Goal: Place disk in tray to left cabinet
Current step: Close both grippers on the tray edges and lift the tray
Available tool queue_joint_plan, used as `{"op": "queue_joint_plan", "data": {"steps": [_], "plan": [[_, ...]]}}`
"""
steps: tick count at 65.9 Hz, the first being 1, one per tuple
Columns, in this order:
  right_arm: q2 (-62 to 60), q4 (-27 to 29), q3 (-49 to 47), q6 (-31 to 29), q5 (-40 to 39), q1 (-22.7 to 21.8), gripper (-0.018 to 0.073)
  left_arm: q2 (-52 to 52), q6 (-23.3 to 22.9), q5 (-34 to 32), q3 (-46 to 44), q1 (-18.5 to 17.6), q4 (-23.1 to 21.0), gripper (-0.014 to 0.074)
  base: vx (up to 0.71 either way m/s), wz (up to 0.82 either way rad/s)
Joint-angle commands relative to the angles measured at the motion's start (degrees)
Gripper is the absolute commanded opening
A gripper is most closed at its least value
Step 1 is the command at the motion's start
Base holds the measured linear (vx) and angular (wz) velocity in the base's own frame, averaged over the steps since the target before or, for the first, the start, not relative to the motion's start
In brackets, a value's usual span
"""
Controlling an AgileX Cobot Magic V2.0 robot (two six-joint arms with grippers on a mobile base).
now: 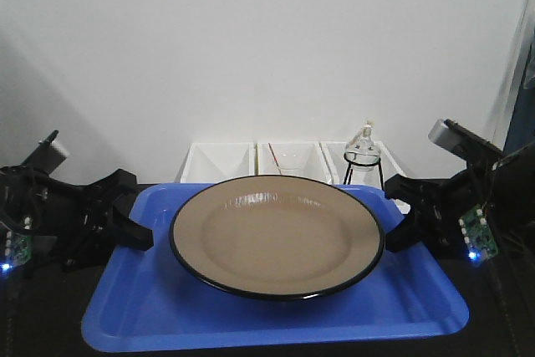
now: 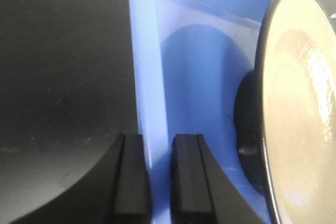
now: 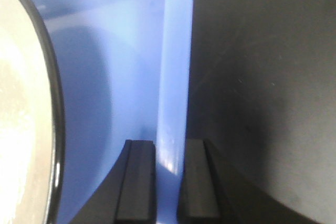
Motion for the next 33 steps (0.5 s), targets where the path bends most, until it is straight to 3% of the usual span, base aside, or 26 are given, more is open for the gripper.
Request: {"op": "queue_joint_plan", "data": {"steps": [1,25,33], "plan": [[-2.7,7.9,-3.6,0.8,-0.3,0.6,-0.0004,-3.4,-1.8,0.7,-2.1,-1.4,-8.7,-0.0001,0.00,0.00],[-2.8,9.8,-5.5,2.2,2.1,0.7,-0.0004,-3.9,-3.6,2.1,-4.9,-1.3,-8.5,-0.0001,0.00,0.00],[-2.8,12.6,-5.5,2.1,1.5,0.7,-0.0004,-3.9,-5.0,2.8,-6.9,-1.3,-6.5,-0.0001,0.00,0.00]]}}
